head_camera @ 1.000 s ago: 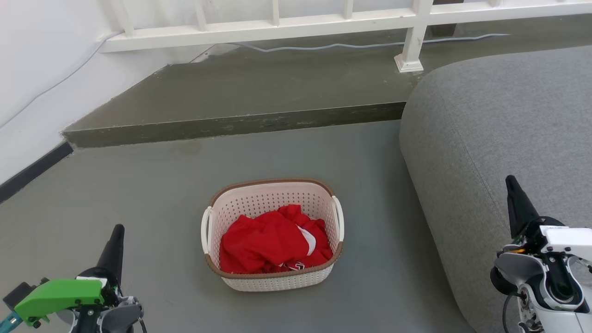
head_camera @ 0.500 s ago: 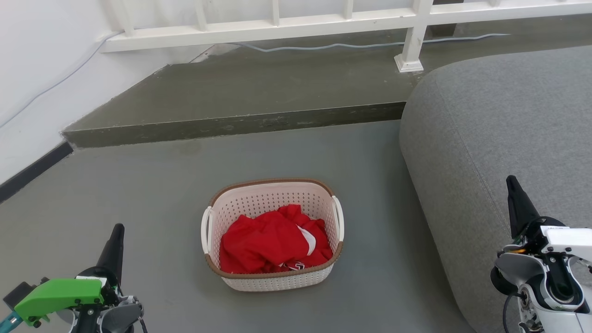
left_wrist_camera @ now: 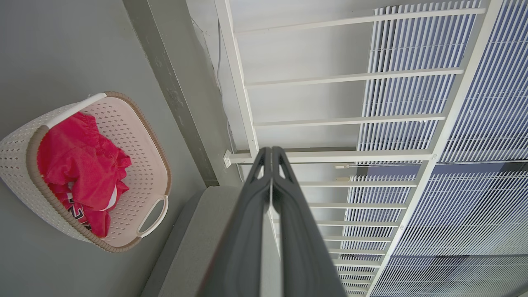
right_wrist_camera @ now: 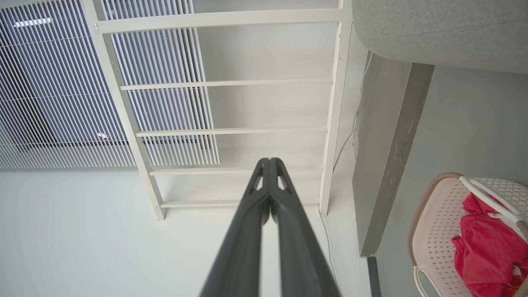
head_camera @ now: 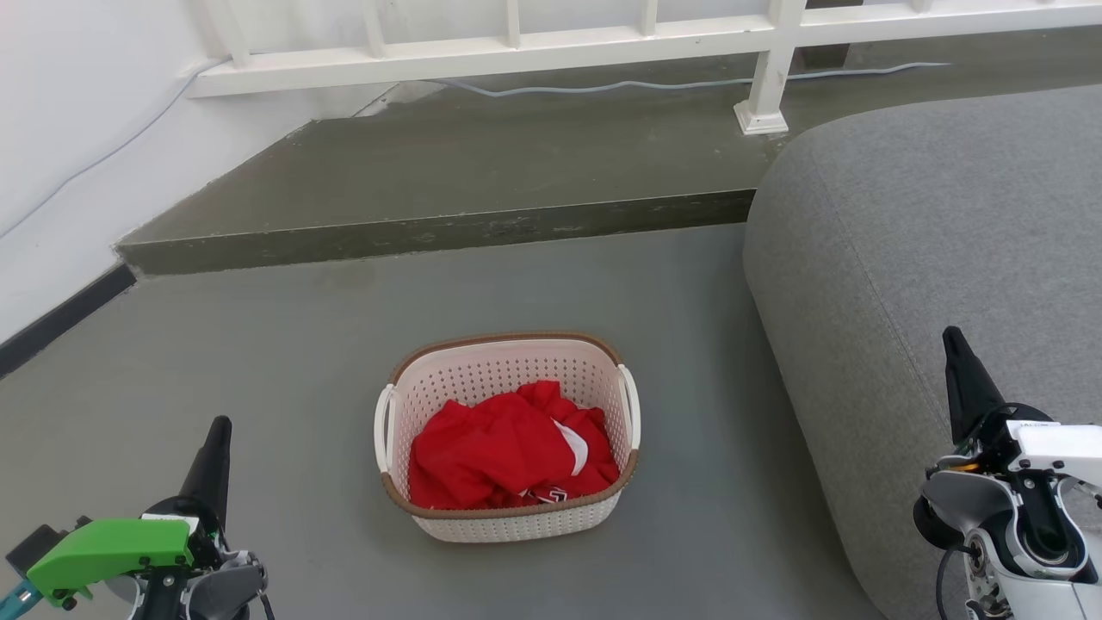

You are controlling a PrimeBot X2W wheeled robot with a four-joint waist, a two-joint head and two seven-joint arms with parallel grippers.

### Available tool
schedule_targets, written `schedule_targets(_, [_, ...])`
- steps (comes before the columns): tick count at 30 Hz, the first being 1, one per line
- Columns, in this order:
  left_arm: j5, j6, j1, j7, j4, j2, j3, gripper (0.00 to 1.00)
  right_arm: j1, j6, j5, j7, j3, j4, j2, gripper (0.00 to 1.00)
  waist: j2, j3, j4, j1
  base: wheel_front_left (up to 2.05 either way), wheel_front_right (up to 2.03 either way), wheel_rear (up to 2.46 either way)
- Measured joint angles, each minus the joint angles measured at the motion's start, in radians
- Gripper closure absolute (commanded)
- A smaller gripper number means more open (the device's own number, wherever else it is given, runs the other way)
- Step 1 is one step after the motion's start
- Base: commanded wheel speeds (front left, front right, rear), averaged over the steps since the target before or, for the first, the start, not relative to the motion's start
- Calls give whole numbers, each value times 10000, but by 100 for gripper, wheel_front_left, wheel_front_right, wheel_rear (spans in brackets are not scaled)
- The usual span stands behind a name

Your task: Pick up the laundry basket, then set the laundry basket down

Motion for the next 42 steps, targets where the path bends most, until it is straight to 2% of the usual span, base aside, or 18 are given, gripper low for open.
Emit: schedule_targets(42, [-2, 0, 0, -2, -4, 0, -2, 100, 2, 0, 0, 2, -29, -36, 6, 100, 0, 1, 0, 0, 0, 0, 0])
